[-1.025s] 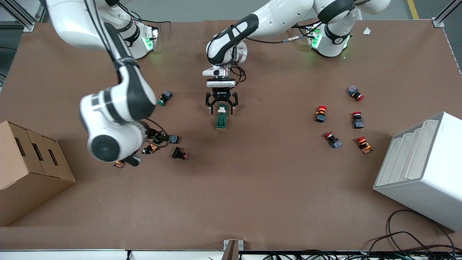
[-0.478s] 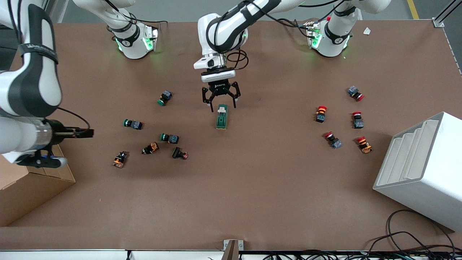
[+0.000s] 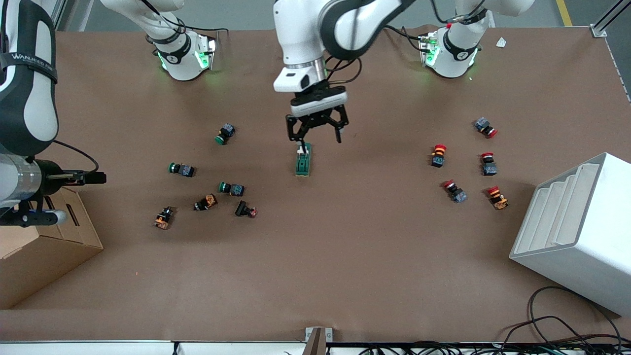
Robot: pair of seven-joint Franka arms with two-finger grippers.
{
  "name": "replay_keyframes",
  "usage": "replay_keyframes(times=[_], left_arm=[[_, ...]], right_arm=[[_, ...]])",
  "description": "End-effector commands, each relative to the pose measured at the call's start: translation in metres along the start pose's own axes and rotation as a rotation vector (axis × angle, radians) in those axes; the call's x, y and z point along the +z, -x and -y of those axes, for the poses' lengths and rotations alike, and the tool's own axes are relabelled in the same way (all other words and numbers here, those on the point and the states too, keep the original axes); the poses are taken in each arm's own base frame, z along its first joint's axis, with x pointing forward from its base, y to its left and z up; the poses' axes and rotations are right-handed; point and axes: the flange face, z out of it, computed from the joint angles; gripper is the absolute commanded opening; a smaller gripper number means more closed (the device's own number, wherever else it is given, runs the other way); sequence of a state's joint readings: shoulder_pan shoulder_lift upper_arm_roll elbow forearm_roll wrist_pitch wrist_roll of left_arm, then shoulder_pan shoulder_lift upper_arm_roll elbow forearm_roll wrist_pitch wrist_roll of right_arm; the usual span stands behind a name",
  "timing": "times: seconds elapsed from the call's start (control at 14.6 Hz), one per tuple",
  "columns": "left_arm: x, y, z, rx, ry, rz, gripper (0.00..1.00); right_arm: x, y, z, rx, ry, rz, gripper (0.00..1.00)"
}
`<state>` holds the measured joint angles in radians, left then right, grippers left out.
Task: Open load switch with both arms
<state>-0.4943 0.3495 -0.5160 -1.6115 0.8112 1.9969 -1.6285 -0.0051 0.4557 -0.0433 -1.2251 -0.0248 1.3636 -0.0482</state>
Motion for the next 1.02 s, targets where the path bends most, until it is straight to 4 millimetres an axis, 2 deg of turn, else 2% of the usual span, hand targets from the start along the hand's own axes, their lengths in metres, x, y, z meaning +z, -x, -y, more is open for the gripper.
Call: replay_keyframes(times=[0.0, 0.07, 0.2, 0.34, 0.48, 0.61, 0.82, 0.96], left_arm=[[-0.027, -0.07, 0.044, 0.002, -0.01, 0.085, 1.0], [-0.032, -0.1, 0.065, 0.006, -0.022, 0.12, 1.0], [-0.038, -0.147, 0.1, 0.014, -0.02, 0.176, 1.0], [-0.045, -0.19, 0.138, 0.024, -0.05, 0.237, 1.0], [-0.046, -0.224, 0.17, 0.054, -0.073, 0.301, 1.0], [-0.048, -0.252, 0.2, 0.074, -0.101, 0.345, 1.0], [-0.037, -0.286, 0.247, 0.118, -0.101, 0.397, 1.0], [-0.038, -0.305, 0.281, 0.122, -0.068, 0.435, 1.0]], right_arm=[[-0.01, 0.007, -0.001, -0.015, 0.014, -0.017, 1.0], [-0.011, 0.008, 0.001, -0.018, 0.013, -0.018, 1.0], [-0.013, 0.008, 0.008, -0.022, 0.019, -0.022, 1.0], [-0.014, 0.009, 0.021, -0.041, 0.014, -0.023, 1.0], [-0.017, 0.015, 0.031, -0.053, 0.013, -0.007, 1.0], [-0.033, 0.027, 0.023, -0.044, -0.042, -0.036, 1.0], [-0.04, 0.037, 0.0, -0.019, -0.065, -0.044, 1.0], [-0.048, 0.044, -0.001, -0.023, -0.061, -0.064, 1.0]])
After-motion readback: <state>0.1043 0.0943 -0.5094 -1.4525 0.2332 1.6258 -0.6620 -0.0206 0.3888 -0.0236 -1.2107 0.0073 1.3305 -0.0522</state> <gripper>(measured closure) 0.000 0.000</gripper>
